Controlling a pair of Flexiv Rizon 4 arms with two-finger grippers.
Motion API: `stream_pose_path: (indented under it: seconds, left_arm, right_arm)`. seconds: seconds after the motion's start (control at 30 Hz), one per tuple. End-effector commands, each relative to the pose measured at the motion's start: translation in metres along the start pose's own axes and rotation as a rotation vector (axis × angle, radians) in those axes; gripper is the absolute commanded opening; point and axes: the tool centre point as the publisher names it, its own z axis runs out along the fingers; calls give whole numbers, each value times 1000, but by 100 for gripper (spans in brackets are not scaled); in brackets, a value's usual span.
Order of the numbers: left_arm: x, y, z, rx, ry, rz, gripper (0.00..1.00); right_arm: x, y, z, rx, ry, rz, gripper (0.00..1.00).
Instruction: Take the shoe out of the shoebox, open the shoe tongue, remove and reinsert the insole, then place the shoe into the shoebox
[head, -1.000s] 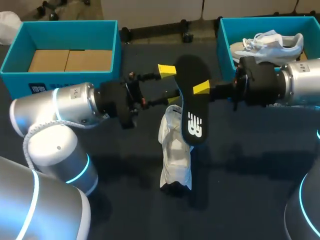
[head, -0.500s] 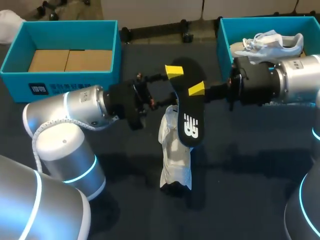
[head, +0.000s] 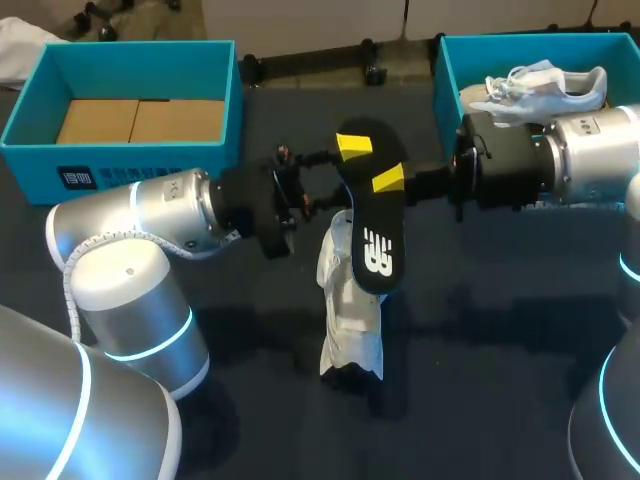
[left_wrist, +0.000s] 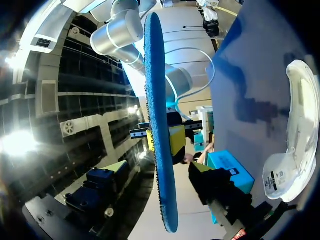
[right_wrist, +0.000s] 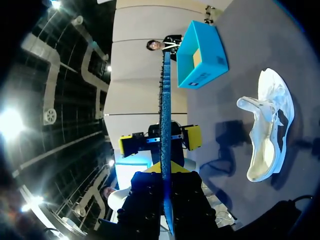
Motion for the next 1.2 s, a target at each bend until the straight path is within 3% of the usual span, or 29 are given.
stream_pose_path:
  seconds: [0.03,0.1,0.23,0.27,0.5,0.83,0.97,1.2]
  left_arm:
    - [1,-1,0,-5,6,-2,72]
    - [2,-1,0,-5,7,-3,61]
    - [3,-1,0,-8,11,-8,58]
    - [3,-1,-1,-8,12,-9,50]
    - [4,-1,-2,-8,24,-16,43]
    - [6,-2,2,0,32,-26,22]
    - [8,-2,2,1,37,-30,1]
    - [9,-3,2,4,52,-49,0]
  right_arm:
    - [1,-1,2,-3,-6,1,0]
    - [1,-1,2,-4,-5,0,0]
    - [1,-1,2,-4,-5,-2,0]
    - [1,-1,2,-4,-5,-3,0]
    - [1,-1,3,-3,-1,-7,0]
    - [1,-1,4,-6,4,-11,0]
    - [1,-2,5,-5,5,-13,0]
    - [1,-2,5,-3,7,-14,0]
